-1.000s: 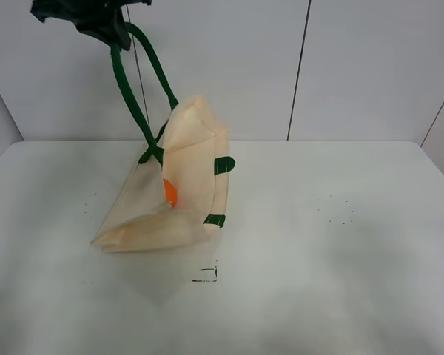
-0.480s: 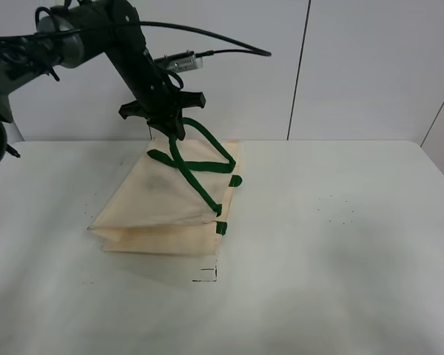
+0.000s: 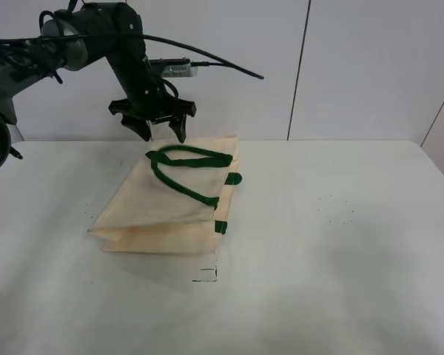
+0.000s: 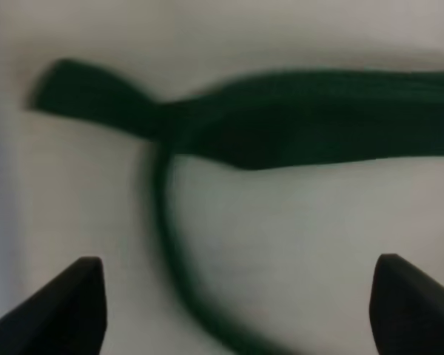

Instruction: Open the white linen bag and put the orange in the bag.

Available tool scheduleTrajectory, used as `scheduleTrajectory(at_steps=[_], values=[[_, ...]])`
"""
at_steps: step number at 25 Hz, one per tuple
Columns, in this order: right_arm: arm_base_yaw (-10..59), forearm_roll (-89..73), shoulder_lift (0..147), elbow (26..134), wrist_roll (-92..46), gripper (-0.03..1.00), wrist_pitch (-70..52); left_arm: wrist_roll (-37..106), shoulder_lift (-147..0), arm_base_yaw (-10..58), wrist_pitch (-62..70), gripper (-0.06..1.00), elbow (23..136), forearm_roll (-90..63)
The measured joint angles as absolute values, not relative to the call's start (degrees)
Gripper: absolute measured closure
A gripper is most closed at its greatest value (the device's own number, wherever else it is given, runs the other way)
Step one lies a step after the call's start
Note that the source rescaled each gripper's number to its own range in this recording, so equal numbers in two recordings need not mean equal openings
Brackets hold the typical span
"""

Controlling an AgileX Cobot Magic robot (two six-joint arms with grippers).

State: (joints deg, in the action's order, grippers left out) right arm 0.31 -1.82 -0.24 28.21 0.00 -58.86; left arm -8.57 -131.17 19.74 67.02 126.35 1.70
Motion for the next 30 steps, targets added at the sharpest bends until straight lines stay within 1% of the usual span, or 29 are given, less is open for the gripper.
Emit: scheduleTrajectory(at_steps=[4, 8, 11, 20, 22, 26, 30], values=[[0.31, -1.82, -0.24, 28.21, 0.00, -0.03, -58.86, -9.02, -131.17, 19.52, 67.47, 0.06, 126.35, 6.54], [0.31, -1.82, -0.24, 28.21, 0.00, -0.03, -58.86, -9.08, -131.17, 17.92, 67.65, 0.06, 126.35, 6.48], [0.31, -1.82, -0.24, 28.21, 0.00, -0.03, -58.86, -9.08, -131.17, 15.16, 67.65, 0.05, 126.35, 6.48], [0.31, -1.82, -0.24, 28.21, 0.00, -0.03, -58.86, -8.30, -131.17, 3.69, 67.69, 0.05, 126.35, 2.54], [0.31, -1.82, -0.24, 28.21, 0.00, -0.03, -58.86, -8.10, -131.17, 2.19, 67.69, 0.05, 126.35, 2.43], [0.31, -1.82, -0.24, 28.21, 0.00, -0.03, -58.86, -7.92, -130.70, 1.30, 67.69, 0.05, 125.76, 2.43], [0.31, -1.82, -0.24, 28.21, 0.00, -0.03, -58.86, -7.25, -127.71, 1.30, 67.69, 0.05, 121.85, 2.01]])
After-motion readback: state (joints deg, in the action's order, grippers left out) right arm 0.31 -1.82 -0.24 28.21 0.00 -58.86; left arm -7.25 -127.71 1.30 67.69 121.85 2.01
